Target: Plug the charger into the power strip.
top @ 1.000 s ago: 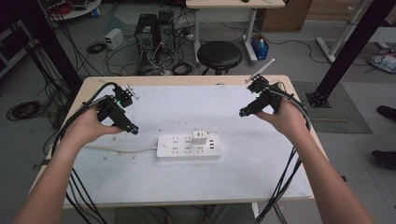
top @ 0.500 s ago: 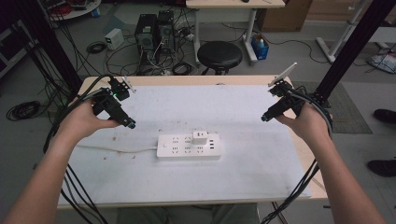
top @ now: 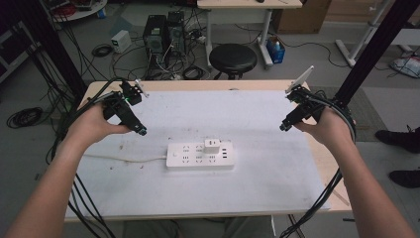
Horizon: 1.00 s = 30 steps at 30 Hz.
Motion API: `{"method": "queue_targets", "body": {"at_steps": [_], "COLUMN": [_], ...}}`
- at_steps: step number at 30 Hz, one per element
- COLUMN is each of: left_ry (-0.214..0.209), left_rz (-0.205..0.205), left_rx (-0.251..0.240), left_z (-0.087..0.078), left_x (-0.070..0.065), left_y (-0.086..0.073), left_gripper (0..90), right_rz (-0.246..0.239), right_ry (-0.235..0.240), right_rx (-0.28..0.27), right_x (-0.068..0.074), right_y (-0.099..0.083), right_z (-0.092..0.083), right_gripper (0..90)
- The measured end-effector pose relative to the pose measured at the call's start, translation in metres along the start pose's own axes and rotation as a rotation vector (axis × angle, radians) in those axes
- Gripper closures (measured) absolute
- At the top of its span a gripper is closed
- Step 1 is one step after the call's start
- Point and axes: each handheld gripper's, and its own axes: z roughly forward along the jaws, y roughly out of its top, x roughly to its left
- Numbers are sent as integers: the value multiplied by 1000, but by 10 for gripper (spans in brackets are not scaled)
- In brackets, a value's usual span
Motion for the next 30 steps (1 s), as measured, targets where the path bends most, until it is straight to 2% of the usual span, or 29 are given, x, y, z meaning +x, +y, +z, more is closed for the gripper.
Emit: {"method": "queue_targets", "body": {"at_steps": [4,11,19,30], "left_ry": [3,5,10,13], "left_rz": [-3,1,5,16], "left_rx": [17,29,20,19], "left_z": [0,0,-5,-3], "left_x": [0,0,-2,-4], "left_y": [5,7,7,11], "left_gripper": [159,159,159,159], "right_rz": [2,1,-2,-1], "right_ry": [7,8,12,16], "right_rx": [15,11,4,-8], "right_x": [-3,-5,-5,-7], "right_y": [1,1,1,-1], "right_z": [0,1,1,2], "right_gripper": [177,177,177,177]}}
